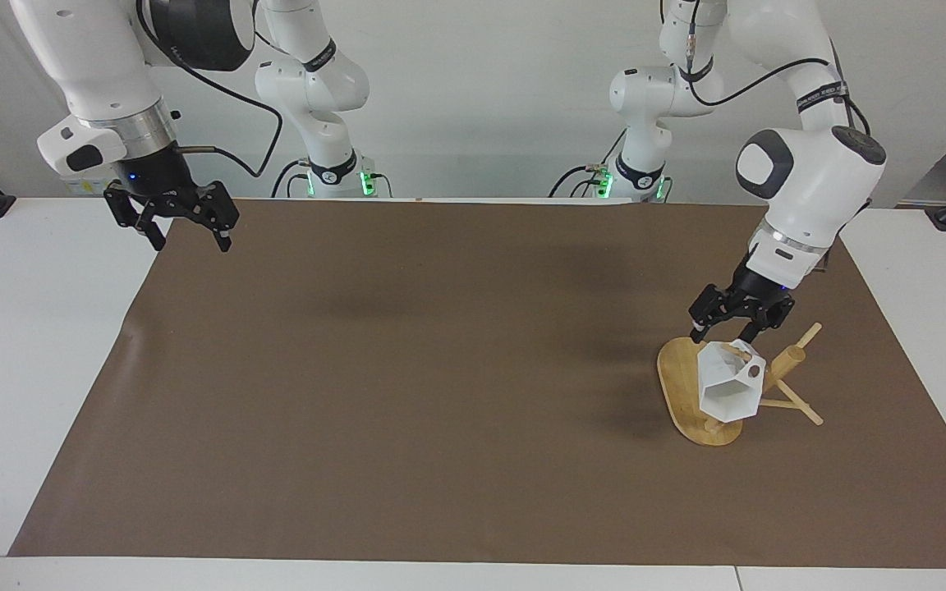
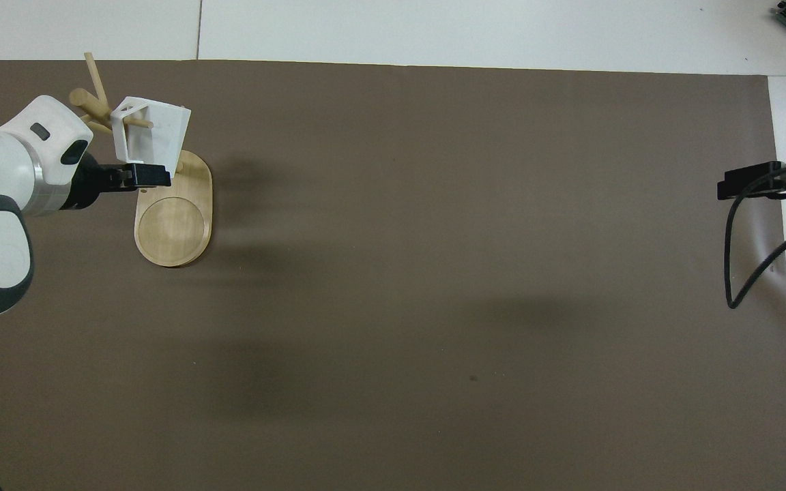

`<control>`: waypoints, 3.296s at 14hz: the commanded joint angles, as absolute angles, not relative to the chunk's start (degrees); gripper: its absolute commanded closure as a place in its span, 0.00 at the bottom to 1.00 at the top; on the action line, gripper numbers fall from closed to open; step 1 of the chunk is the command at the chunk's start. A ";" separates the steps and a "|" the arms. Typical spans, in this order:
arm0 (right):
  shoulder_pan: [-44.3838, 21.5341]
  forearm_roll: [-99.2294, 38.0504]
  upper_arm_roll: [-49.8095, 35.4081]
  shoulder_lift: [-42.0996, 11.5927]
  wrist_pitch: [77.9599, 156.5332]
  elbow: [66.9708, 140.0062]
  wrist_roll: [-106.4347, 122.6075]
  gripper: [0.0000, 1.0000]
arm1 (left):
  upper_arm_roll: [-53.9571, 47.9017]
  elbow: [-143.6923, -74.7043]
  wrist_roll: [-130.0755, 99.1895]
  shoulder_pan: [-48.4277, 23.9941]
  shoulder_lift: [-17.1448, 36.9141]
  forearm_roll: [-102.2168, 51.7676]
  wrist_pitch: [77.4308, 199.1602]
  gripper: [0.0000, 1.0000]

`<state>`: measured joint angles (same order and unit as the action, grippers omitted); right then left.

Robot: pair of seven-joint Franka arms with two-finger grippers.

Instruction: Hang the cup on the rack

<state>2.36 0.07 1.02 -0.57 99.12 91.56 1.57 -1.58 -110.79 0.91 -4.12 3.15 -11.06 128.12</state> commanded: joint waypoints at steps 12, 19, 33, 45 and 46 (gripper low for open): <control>2.64 -0.79 0.88 0.70 98.70 92.81 0.62 0.00 | -3.43 -96.53 1.14 -4.22 -6.25 2.19 89.58 0.00; 2.64 -0.79 0.88 0.70 98.70 92.81 0.62 0.00 | -4.66 -89.30 1.58 -4.04 -2.81 3.69 87.00 0.00; 2.64 -0.88 0.97 1.14 95.71 93.16 0.88 0.00 | -4.22 -90.70 0.88 -3.78 -2.29 1.58 86.84 0.00; 2.64 -0.88 0.97 1.14 95.36 93.08 0.79 0.00 | -3.08 -94.83 0.88 -1.05 -3.34 1.23 93.16 0.00; 2.64 -0.88 0.97 1.23 95.36 93.16 0.79 0.00 | -2.29 -94.75 0.88 -1.32 -3.25 1.23 93.34 0.00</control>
<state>2.38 0.07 1.18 -0.34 95.72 91.62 1.57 -3.12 -92.55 0.92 -1.77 -2.17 2.29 91.10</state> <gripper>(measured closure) 0.000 0.000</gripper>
